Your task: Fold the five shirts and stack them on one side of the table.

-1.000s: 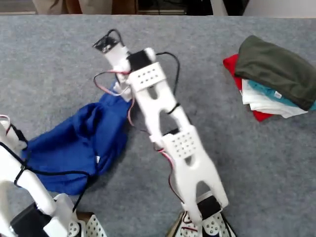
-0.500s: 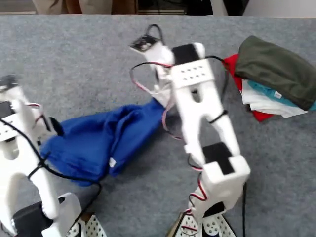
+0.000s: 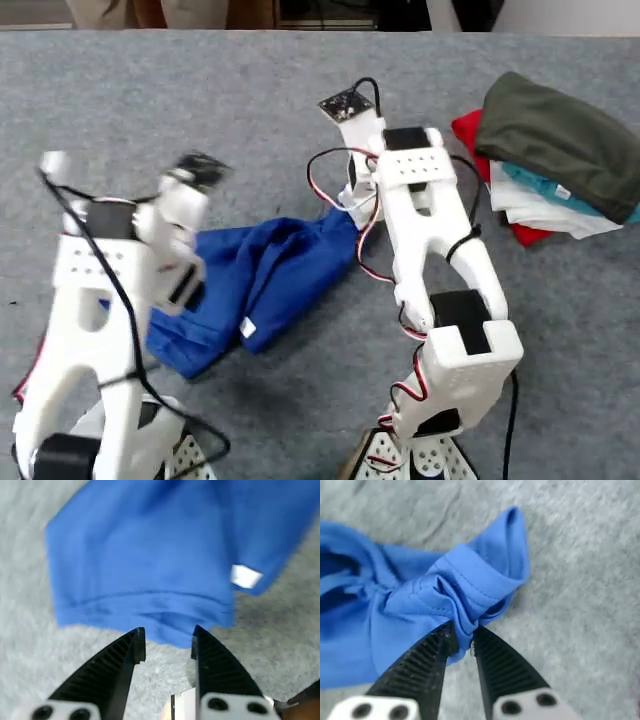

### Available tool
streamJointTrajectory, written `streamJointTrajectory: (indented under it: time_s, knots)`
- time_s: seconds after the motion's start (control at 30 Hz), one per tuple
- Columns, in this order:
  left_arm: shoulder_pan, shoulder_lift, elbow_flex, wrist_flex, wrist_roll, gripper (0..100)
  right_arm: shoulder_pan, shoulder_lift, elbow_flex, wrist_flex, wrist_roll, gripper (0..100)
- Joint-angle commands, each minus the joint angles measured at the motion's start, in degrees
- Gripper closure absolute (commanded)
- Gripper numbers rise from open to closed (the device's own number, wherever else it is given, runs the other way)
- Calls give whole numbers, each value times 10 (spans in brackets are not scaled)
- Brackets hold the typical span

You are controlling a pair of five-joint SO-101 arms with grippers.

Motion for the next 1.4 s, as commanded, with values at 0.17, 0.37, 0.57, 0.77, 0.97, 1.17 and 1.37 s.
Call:
streamJointTrajectory:
  time_s: [0.17, 0.37, 0.57, 0.77, 0.97, 1.17, 1.37]
  knots:
    - [180, -85, 97, -55, 12, 893, 0, -18, 125, -237, -47, 994]
    - [190, -86, 122, -95, 54, 891, 1, -17, 142, -267, -47, 994]
    - [189, -67, 153, -136, 163, 790, 1, -17, 143, -275, -48, 994]
    - [182, 5, 181, -189, 178, 791, 1, -17, 144, -275, -48, 994]
    - [169, 22, 156, -189, 174, 844, 2, -17, 144, -273, -48, 994]
    - [169, 27, 166, -189, 174, 872, 2, -17, 144, -273, -48, 994]
    - [170, 27, 180, -189, 174, 871, 2, -17, 144, -273, -48, 994]
